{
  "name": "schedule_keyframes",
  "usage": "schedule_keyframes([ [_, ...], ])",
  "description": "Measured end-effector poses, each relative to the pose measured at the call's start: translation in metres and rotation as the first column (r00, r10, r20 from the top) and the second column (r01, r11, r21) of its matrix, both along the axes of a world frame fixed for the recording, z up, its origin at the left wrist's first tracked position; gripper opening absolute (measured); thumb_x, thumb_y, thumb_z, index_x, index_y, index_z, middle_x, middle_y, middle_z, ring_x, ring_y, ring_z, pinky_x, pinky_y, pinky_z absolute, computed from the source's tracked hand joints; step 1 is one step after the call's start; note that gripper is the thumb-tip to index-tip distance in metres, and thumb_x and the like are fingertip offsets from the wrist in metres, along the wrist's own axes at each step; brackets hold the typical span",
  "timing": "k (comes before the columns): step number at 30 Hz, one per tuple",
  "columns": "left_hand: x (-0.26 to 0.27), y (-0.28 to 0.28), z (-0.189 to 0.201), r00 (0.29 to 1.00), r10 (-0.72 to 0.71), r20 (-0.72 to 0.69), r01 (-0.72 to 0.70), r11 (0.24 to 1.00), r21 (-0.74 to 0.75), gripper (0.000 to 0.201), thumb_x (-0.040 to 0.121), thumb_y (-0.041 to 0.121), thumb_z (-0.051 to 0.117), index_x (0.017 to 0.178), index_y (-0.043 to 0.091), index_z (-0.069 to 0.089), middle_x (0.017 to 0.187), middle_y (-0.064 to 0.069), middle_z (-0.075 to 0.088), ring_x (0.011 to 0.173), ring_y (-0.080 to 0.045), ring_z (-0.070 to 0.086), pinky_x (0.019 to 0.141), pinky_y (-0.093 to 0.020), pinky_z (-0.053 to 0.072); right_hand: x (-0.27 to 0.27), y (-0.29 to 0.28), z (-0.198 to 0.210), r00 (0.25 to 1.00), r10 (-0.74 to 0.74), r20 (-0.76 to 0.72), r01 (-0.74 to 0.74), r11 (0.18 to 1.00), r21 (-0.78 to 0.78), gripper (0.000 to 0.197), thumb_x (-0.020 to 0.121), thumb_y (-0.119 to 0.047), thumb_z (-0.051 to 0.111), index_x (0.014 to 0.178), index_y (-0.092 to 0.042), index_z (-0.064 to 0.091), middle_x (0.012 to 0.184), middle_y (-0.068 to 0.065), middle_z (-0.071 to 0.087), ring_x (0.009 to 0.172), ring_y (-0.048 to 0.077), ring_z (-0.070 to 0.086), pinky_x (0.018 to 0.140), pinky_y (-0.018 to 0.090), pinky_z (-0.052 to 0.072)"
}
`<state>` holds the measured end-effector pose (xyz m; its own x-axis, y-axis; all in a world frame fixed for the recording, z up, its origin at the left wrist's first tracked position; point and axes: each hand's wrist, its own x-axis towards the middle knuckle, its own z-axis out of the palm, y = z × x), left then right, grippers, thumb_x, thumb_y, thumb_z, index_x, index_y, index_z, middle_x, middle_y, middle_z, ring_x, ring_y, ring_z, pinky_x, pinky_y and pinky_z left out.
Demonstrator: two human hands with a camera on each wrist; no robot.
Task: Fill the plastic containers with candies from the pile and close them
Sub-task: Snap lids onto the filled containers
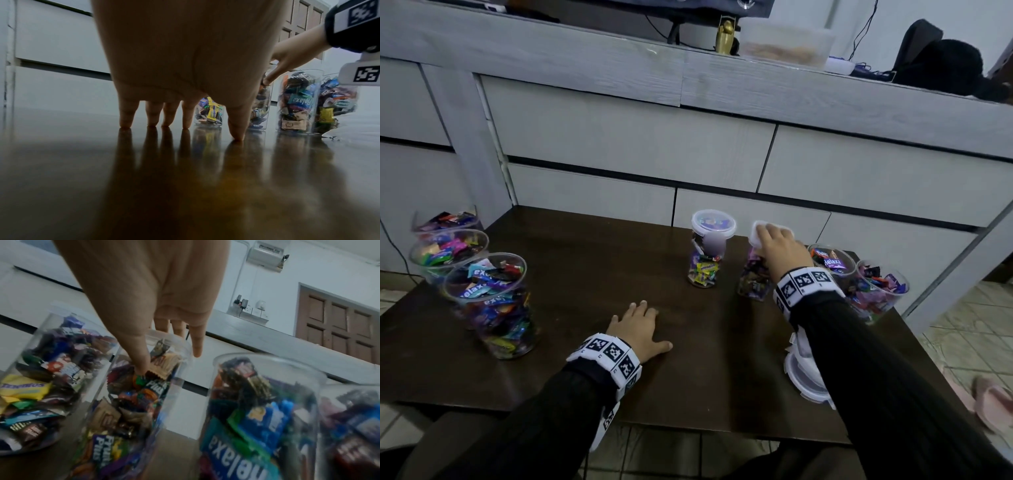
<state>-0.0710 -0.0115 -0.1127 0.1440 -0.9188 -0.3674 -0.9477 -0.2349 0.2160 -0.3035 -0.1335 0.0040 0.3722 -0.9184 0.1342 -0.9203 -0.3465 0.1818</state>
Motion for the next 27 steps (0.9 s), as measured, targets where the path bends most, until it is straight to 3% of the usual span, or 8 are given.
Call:
schedule_keyframes([
  [6, 0.000, 0.002, 0.004, 1.000, -0.012, 0.003, 0.012, 1.000, 0.001, 0.087, 0.087, 0.060, 0.058, 0.155, 0.023, 0.017, 0.165, -0.002, 0.004, 0.152, -0.022, 0.004, 0.121, -0.048, 0.015, 0.002, -0.010, -0.010, 0.999, -0.038, 0.002, 0.038, 0.999, 0.008, 0.082, 0.085, -0.010, 0.062, 0.149, -0.013, 0.010, 0.157, 0.008, 0.014, 0.142, 0.030, 0.020, 0.111, 0.055, 0.027],
  [9, 0.001, 0.003, 0.005, 1.000, -0.015, 0.006, 0.015, 1.000, -0.004, 0.087, 0.088, 0.060, 0.058, 0.155, 0.023, 0.018, 0.165, -0.002, 0.004, 0.152, -0.022, 0.005, 0.121, -0.048, 0.016, -0.004, -0.010, 0.000, 0.993, -0.095, 0.072, 0.094, 0.995, 0.023, 0.097, 0.084, -0.036, 0.066, 0.150, -0.013, 0.000, 0.159, 0.008, 0.005, 0.145, 0.028, 0.015, 0.113, 0.059, 0.017],
  [12, 0.000, 0.003, 0.006, 1.000, -0.019, 0.009, 0.019, 1.000, 0.000, 0.087, 0.088, 0.061, 0.057, 0.155, 0.023, 0.017, 0.165, -0.002, 0.004, 0.152, -0.022, 0.005, 0.121, -0.048, 0.016, -0.025, -0.012, 0.017, 0.973, -0.226, 0.043, 0.227, 0.974, -0.001, 0.110, 0.071, -0.061, 0.069, 0.149, -0.012, 0.007, 0.155, 0.012, 0.019, 0.142, 0.031, 0.019, 0.111, 0.063, 0.016],
  [14, -0.001, 0.004, 0.007, 1.000, -0.016, 0.009, 0.016, 1.000, 0.000, 0.087, 0.088, 0.060, 0.057, 0.155, 0.023, 0.017, 0.165, -0.002, 0.004, 0.152, -0.022, 0.004, 0.121, -0.048, 0.015, -0.046, -0.012, 0.026, 0.934, -0.349, -0.075, 0.351, 0.936, 0.016, 0.110, 0.062, -0.074, 0.067, 0.142, -0.011, 0.024, 0.146, 0.013, 0.037, 0.137, 0.032, 0.029, 0.108, 0.067, 0.013],
  [18, -0.001, 0.005, 0.007, 1.000, -0.018, 0.012, 0.018, 1.000, 0.000, 0.087, 0.089, 0.061, 0.056, 0.155, 0.022, 0.016, 0.165, -0.003, 0.003, 0.152, -0.022, 0.004, 0.121, -0.048, 0.015, -0.073, -0.013, 0.027, 0.892, -0.381, -0.242, 0.409, 0.909, 0.077, 0.080, 0.063, -0.075, 0.065, 0.118, -0.018, 0.053, 0.121, 0.006, 0.059, 0.124, 0.029, 0.046, 0.105, 0.073, 0.008],
  [21, -0.001, 0.006, 0.006, 1.000, -0.024, 0.016, 0.024, 1.000, 0.000, 0.087, 0.089, 0.061, 0.055, 0.155, 0.022, 0.016, 0.165, -0.003, 0.002, 0.152, -0.023, 0.003, 0.121, -0.048, 0.015, -0.078, -0.016, 0.022, 0.889, -0.374, -0.265, 0.404, 0.913, 0.065, 0.068, 0.070, -0.068, 0.066, 0.115, -0.018, 0.056, 0.110, 0.002, 0.064, 0.118, 0.025, 0.051, 0.105, 0.074, 0.006],
  [25, -0.001, 0.005, 0.007, 1.000, -0.023, 0.018, 0.023, 1.000, 0.000, 0.087, 0.089, 0.062, 0.055, 0.155, 0.022, 0.016, 0.165, -0.003, 0.003, 0.152, -0.023, 0.004, 0.121, -0.048, 0.015, -0.079, -0.020, 0.019, 0.911, -0.337, -0.238, 0.354, 0.935, 0.031, 0.088, 0.063, -0.068, 0.071, 0.127, -0.013, 0.044, 0.122, 0.006, 0.060, 0.123, 0.027, 0.047, 0.104, 0.075, 0.005],
  [27, -0.001, 0.005, 0.006, 1.000, -0.021, 0.021, 0.021, 1.000, 0.000, 0.087, 0.088, 0.062, 0.056, 0.155, 0.022, 0.016, 0.165, -0.002, 0.003, 0.152, -0.022, 0.004, 0.121, -0.048, 0.015, -0.078, -0.019, 0.021, 0.905, -0.333, -0.266, 0.358, 0.932, 0.049, 0.093, 0.060, -0.074, 0.068, 0.127, -0.013, 0.048, 0.126, 0.007, 0.056, 0.125, 0.028, 0.043, 0.103, 0.075, 0.005],
])
